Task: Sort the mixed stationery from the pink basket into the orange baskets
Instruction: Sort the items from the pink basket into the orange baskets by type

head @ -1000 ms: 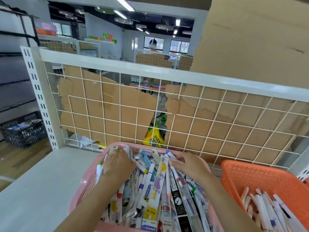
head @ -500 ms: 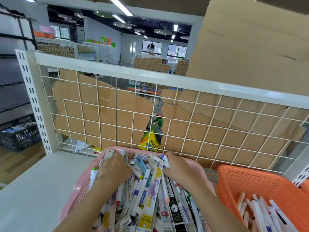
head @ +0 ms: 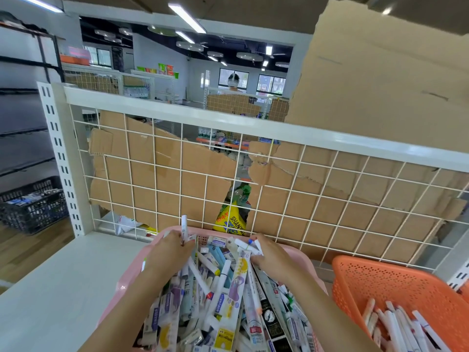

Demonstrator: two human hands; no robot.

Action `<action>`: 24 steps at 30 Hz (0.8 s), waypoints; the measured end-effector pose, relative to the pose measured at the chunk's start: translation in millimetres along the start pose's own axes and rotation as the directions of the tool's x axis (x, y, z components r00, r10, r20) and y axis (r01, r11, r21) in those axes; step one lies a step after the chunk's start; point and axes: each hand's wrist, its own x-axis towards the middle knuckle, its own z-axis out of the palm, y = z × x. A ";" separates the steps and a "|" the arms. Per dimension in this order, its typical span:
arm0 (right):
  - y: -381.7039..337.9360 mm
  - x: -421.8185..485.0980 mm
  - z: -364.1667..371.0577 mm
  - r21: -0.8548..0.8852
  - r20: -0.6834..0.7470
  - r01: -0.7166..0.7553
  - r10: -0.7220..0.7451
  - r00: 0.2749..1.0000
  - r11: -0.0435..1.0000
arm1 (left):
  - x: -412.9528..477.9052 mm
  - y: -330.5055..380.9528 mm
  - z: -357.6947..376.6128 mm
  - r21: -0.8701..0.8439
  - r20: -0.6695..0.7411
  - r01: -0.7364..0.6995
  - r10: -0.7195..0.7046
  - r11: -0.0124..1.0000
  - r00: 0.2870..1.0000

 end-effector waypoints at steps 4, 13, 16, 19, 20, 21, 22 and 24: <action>2.1 -1.7 0.7 0.131 -0.097 0.002 0.011 0.995 0.991 | -4.4 3.1 -0.1 -0.204 -0.026 -0.053 0.049 0.978 0.998; -11.1 -0.4 -7.7 0.272 -0.336 0.086 0.011 0.942 0.959 | 1.1 -3.8 -0.9 -0.486 -0.125 -0.170 0.124 0.857 0.984; -15.8 0.0 -14.0 0.234 -0.397 0.113 -0.012 0.918 0.966 | 3.5 -5.1 -1.8 -0.473 -0.145 -0.186 0.132 0.861 0.981; -19.5 -2.5 -20.3 0.219 -0.407 0.127 -0.027 0.913 0.968 | 5.5 -6.4 -2.6 -0.461 -0.117 -0.201 0.165 0.864 0.979; -20.8 -4.6 -22.1 0.220 -0.392 0.125 -0.029 0.919 0.967 | 5.5 -6.3 -3.5 -0.460 -0.106 -0.206 0.177 0.864 0.979; -21.6 -6.6 -23.2 0.220 -0.375 0.119 -0.029 0.927 0.968 | 4.6 -5.9 -5.0 -0.463 -0.099 -0.214 0.190 0.860 0.977; -22.6 -9.4 -24.4 0.213 -0.355 0.104 -0.022 0.935 0.972 | 3.3 -5.0 -6.7 -0.469 -0.099 -0.229 0.206 0.853 0.973; -22.3 -14.5 -25.1 0.209 -0.342 0.077 -0.001 0.940 0.975 | -0.8 -0.9 -12.3 -0.473 -0.113 -0.274 0.251 0.838 0.962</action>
